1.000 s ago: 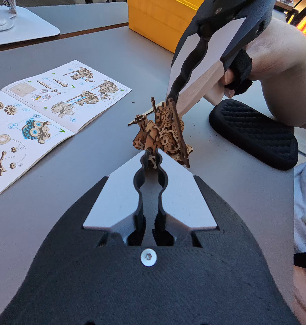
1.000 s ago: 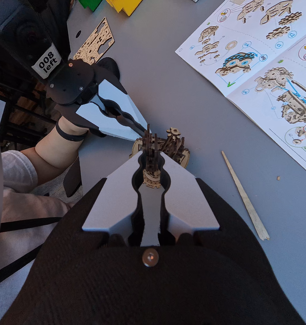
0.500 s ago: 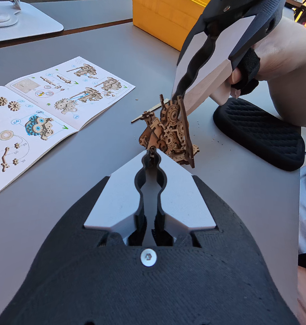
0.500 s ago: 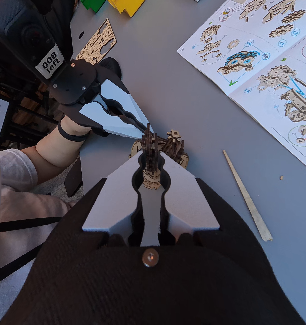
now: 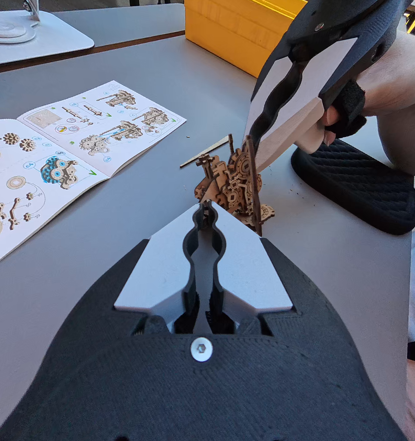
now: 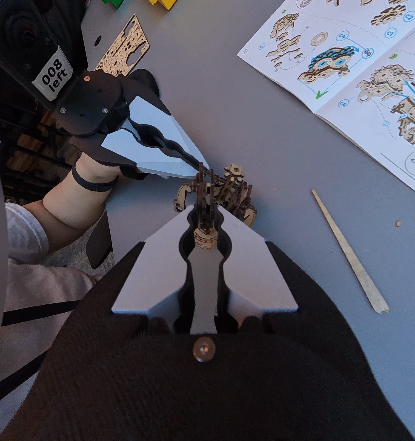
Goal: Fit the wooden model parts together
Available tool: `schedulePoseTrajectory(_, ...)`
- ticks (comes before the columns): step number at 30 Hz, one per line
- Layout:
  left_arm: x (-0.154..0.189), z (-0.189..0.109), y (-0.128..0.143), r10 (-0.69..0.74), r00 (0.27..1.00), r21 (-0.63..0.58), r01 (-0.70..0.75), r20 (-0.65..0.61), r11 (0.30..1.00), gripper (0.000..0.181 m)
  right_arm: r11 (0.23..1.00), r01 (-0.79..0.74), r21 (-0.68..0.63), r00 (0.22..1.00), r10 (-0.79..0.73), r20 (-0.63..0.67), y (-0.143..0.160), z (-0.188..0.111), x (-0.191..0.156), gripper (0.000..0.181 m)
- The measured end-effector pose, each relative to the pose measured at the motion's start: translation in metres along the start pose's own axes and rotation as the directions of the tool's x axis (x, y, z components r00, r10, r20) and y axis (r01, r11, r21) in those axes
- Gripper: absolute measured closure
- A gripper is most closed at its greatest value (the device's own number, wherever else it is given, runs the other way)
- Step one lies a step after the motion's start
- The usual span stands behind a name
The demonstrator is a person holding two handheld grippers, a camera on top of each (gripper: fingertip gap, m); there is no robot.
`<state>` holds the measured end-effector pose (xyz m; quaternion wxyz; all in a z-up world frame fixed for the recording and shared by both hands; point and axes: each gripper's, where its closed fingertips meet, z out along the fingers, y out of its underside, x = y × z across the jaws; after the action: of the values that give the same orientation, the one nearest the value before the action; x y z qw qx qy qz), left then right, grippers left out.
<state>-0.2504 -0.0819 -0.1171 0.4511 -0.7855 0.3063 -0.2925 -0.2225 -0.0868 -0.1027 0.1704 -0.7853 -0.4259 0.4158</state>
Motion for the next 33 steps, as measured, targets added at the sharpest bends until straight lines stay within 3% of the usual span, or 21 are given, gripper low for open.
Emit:
schedulePoseTrajectory(7,-0.001,-0.001,0.001,-0.005,1.000,0.005,0.005,0.011,1.000,0.180,1.000,-0.001,-0.021,1.000,0.001,-0.003,0.002,0.002,-0.002,0.171)
schedulePoseTrajectory(14,-0.004,-0.018,-0.002,-0.048,0.998,0.049,0.047,0.036,0.998,0.168,0.999,-0.007,-0.032,1.000,0.007,0.010,0.004,0.003,-0.003,0.171)
schedulePoseTrajectory(23,0.015,-0.014,0.018,-0.128,0.990,-0.012,0.127,-0.067,0.992,0.157,0.999,-0.008,-0.038,1.000,0.009,0.016,0.004,0.003,-0.003,0.171)
schedulePoseTrajectory(33,0.013,-0.006,0.018,-0.023,0.999,-0.036,0.024,0.030,0.999,0.164,0.998,-0.047,-0.039,0.998,0.049,0.040,0.003,0.003,-0.002,0.171)
